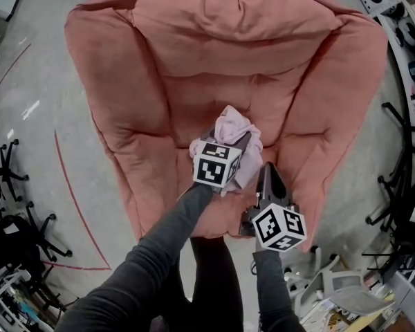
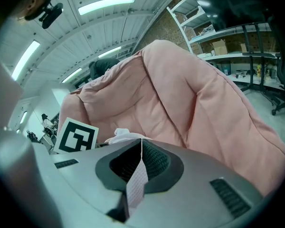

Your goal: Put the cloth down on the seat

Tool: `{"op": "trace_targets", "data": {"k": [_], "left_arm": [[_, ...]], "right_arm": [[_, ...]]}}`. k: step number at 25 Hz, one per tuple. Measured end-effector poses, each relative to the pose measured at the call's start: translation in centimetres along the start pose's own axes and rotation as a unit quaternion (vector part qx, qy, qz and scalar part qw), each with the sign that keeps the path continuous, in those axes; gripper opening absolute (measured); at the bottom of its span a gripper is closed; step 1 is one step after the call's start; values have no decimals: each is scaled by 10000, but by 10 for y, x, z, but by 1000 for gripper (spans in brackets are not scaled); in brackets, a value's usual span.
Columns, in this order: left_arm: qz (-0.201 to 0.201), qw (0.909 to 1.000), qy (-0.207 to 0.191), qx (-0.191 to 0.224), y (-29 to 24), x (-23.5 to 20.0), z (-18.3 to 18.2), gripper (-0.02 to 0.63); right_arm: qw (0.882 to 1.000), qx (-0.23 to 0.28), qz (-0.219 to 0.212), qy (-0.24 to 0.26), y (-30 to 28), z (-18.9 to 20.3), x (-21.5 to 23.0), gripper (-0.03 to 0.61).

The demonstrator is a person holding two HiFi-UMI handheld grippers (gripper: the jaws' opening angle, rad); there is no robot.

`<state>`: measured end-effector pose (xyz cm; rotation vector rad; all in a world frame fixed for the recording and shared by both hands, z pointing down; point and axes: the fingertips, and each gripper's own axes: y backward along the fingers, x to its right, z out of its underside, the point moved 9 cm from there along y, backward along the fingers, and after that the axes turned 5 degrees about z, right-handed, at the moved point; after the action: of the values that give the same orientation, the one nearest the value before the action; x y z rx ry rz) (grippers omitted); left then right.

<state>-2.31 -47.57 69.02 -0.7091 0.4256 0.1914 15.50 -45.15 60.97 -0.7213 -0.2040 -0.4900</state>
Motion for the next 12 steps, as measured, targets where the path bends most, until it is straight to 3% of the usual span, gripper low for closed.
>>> {"op": "trace_targets", "data": {"k": [8,12], "left_arm": [[-98,9999,-40,75,-34,-24,-14,279],[-150,9997,188,31,-47,-42,-21,256]], "right_arm": [[10000,12,74,-28,-7,1,8,11],[10000,43,51,-53,-12,-2,7,11]]}}
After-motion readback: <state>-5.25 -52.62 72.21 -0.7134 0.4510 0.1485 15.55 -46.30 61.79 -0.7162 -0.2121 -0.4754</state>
